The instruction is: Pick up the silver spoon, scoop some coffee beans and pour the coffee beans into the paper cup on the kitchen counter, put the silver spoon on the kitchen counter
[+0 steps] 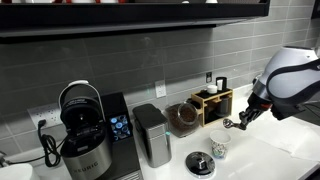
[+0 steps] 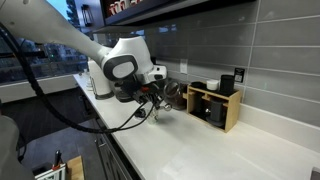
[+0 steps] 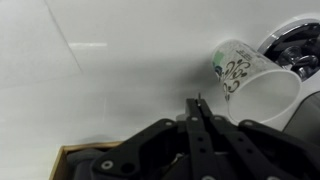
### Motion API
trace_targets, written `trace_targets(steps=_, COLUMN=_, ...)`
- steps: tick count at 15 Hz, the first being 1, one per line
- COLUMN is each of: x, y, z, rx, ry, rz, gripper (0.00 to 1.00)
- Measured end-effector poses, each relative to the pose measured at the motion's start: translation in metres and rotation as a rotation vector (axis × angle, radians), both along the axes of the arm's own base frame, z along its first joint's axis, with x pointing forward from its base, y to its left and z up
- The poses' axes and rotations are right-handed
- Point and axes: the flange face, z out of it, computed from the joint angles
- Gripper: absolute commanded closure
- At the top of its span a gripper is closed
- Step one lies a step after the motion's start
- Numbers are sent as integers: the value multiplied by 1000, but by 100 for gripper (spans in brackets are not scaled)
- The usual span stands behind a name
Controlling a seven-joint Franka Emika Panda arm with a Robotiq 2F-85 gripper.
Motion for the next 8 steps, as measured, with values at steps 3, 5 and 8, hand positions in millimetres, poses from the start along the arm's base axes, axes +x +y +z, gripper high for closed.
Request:
trace_targets(steps=3, x=-4, y=-34, z=-28, rx=158, ry=35, rz=-49, gripper=99)
trace_targets(steps=5, x=-7, y=-50, z=-46, rx=250, ry=44, rz=-79, gripper=99)
trace_targets(steps=8, x=-10, y=-61, z=-70, rx=373, ry=56, rz=-108, gripper=99)
